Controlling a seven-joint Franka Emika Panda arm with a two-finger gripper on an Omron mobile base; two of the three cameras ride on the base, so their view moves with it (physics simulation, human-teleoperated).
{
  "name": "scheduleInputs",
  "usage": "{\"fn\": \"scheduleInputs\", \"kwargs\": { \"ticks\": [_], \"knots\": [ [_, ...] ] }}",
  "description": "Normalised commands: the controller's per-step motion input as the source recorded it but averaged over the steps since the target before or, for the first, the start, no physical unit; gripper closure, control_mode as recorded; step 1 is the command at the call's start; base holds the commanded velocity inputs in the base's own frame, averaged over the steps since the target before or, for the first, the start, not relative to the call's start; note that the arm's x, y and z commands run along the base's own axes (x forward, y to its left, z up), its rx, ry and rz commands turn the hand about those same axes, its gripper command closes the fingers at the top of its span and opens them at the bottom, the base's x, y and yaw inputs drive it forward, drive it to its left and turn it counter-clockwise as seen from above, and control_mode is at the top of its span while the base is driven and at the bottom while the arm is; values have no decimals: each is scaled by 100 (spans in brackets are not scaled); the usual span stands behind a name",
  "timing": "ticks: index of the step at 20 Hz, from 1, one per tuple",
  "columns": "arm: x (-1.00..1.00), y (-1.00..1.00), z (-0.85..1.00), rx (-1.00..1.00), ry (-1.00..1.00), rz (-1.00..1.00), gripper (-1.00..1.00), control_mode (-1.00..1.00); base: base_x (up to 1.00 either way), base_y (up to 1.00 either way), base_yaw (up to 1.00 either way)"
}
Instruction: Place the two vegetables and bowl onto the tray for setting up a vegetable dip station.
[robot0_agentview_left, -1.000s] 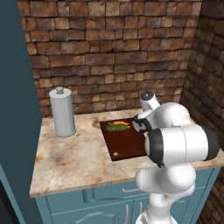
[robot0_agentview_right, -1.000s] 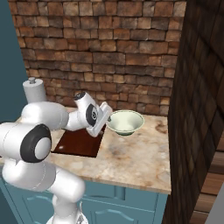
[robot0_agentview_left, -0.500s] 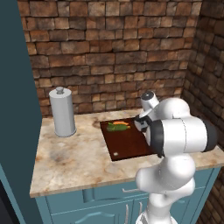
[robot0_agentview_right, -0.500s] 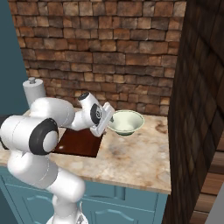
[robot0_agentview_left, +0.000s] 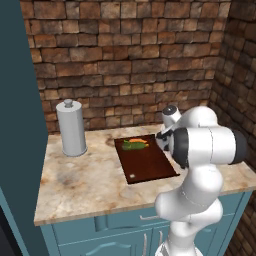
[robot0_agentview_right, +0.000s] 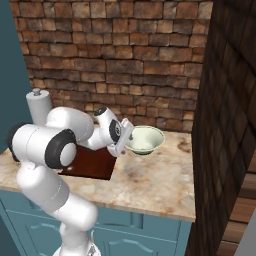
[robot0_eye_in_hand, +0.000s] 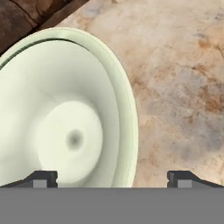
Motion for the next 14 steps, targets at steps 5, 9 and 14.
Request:
{"fn": "scheduleInputs", "kwargs": {
  "ticks": [5,9,14],
  "knots": [
    [11,0,-12,0,-6,-1,-100,-100,0,0,0],
    [6,0,-26,0,-6,-1,-100,-100,0,0,0],
    [1,0,-26,0,-3,-1,-100,-100,0,0,0]
  ]
}}
